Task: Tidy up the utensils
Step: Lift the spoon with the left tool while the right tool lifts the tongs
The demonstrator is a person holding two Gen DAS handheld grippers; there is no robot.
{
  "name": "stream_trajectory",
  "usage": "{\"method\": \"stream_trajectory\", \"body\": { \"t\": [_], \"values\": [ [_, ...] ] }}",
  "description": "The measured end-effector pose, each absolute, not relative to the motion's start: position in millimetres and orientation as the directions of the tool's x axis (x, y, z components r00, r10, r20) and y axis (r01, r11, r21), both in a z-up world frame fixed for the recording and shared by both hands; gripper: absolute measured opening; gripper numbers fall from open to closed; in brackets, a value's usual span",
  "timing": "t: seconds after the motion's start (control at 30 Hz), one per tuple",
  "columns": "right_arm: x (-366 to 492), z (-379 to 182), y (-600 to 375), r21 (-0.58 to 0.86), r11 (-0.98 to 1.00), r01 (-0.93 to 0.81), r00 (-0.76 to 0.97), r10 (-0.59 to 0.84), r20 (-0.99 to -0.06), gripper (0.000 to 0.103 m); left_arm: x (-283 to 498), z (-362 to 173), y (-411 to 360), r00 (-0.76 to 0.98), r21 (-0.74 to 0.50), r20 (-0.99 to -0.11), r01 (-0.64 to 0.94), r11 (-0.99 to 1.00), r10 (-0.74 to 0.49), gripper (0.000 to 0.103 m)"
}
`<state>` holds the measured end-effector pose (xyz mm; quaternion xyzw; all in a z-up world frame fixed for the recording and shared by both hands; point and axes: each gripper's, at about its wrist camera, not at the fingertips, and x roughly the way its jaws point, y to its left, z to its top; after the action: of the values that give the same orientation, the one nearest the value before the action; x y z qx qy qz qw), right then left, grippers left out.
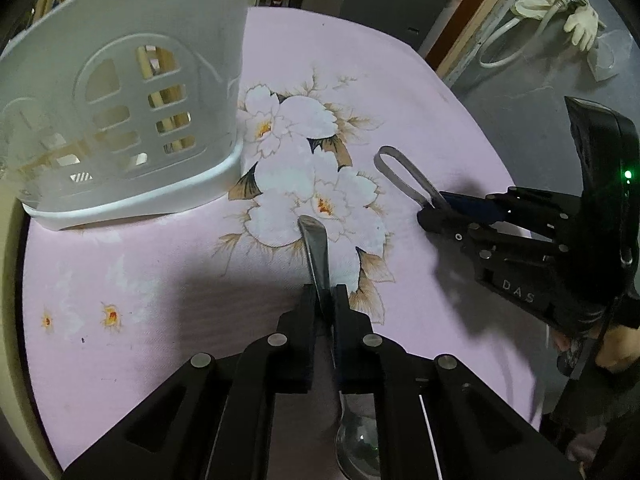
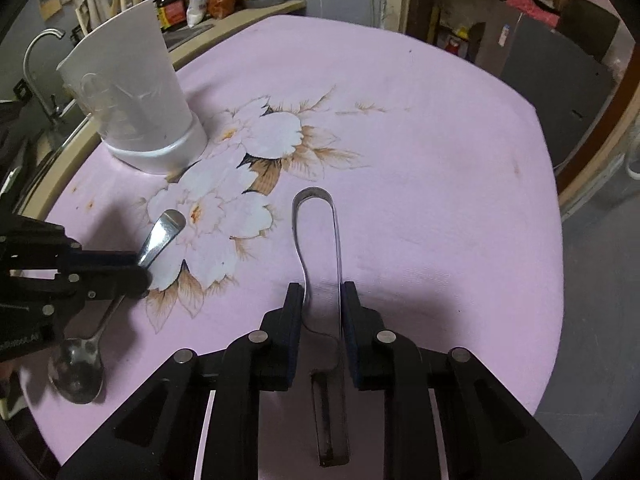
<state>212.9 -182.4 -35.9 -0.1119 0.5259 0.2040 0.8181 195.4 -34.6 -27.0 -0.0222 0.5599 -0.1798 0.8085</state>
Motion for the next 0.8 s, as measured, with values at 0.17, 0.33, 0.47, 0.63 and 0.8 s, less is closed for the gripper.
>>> {"method": "stream_trajectory", "body": {
  "t": [0.17,0.33,0.47,0.63,0.8],
  "values": [
    [192.8,-30.4,-195.5,0.149,0.898,-0.414,0.412,0.331,-0.849,0.017,179.6,-21.1,-31.1,0.355,-0.23,-0.875,0.293,0.928,-0.328,0.001],
    [158.2,-14.5,-185.1,0.196,0.875,-0.443,0.496,0.421,-0.759,0.017,176.5,-22.2,-35.8,0.406,-0.224,-0.853,0.281,0.933,-0.327,0.001],
    [137.0,0.7,-175.9,0.173,0.869,-0.463,0.596,0.449,-0.666,0.017,163.5,-10.9,-29.4,0.521,-0.173,-0.802,0.263,0.949,-0.291,0.0],
    [126.5,9.3,-167.8,0.172,0.859,-0.482,0.674,0.489,-0.553,0.017,131.1,4.9,-21.4,0.714,-0.092,-0.66,0.233,0.968,-0.235,0.0],
    [115.4,14.1,-162.7,0.151,0.875,-0.46,0.752,0.475,-0.457,0.017,114.8,5.7,-18.4,0.791,-0.065,-0.584,0.174,0.982,-0.179,0.0]
  ]
}}
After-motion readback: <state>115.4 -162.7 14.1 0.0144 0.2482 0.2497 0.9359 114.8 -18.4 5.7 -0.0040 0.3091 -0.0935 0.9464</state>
